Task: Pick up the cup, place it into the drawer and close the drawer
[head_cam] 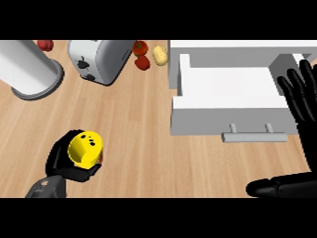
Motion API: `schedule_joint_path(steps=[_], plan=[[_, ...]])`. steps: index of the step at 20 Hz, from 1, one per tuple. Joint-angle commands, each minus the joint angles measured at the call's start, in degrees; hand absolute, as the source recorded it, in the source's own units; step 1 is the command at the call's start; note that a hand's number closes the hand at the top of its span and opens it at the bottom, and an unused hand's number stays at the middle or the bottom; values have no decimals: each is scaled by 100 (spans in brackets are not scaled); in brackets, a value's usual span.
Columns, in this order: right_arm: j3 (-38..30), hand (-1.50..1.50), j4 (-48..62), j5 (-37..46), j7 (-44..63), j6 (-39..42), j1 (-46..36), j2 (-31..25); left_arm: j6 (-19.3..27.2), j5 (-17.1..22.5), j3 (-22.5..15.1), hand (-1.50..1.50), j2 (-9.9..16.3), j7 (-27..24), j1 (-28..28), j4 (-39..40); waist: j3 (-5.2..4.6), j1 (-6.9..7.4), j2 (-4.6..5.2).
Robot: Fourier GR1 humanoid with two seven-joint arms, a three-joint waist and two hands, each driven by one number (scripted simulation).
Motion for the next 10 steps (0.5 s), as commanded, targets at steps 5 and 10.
schedule_joint_path(steps=[5, 10], plan=[[-167, -150, 41, -64, 19, 62, -13, -125, 835, 480, 657, 150, -218, -846, -83, -80, 1, 22, -3], [-317, -150, 91, -317, -85, 190, -7, -163, 794, 560, 507, 150, -234, -664, -44, -796, 6, 44, -14]])
